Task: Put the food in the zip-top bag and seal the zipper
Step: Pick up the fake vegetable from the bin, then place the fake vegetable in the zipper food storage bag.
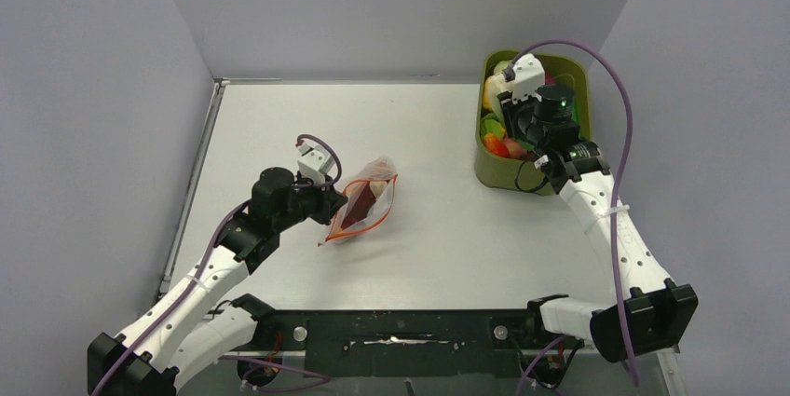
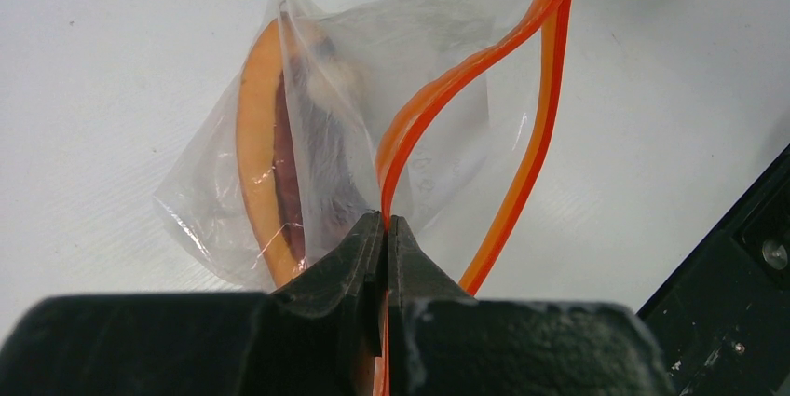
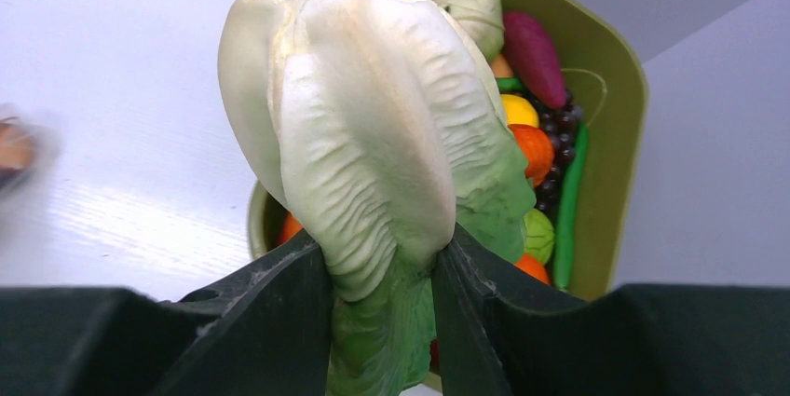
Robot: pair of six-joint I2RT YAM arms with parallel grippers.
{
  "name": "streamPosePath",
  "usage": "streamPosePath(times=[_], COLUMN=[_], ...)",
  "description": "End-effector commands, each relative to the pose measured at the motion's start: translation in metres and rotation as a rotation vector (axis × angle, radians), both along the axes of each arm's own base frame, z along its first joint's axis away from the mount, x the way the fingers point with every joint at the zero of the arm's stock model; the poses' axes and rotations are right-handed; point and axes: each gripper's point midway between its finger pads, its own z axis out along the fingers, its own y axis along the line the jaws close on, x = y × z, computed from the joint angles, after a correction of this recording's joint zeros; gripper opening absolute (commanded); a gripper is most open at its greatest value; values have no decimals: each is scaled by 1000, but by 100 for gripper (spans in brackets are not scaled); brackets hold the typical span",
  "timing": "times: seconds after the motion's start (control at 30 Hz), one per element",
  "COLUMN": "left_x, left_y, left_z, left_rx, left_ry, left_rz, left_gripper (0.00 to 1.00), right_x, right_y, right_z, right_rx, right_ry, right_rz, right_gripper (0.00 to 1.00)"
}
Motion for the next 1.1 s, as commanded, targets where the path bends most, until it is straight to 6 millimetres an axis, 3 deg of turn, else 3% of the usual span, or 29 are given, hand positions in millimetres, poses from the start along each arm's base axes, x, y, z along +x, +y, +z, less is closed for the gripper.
streamPosePath(times=[0.0,0.33,0.8,1.07], left_x=[10,28,48,43], left_y=[-4,-14,-40,-48], left_z=[30,45,69,56], left_rx=[-65,-161,-327,-306], left_ry=[-107,-94,-181,-239], left_rz=[7,61,31,-47], left_gripper=[0,0,0,0], right_x=[-21,-85,-184,-201], right_y=[24,74,142,178], right_z=[29,31,-4,-23], right_rx=[155,438,856,1047], right_ry=[-30,80,471,636], right_rz=[58,255,579,621], right_gripper=[35,33,31,28])
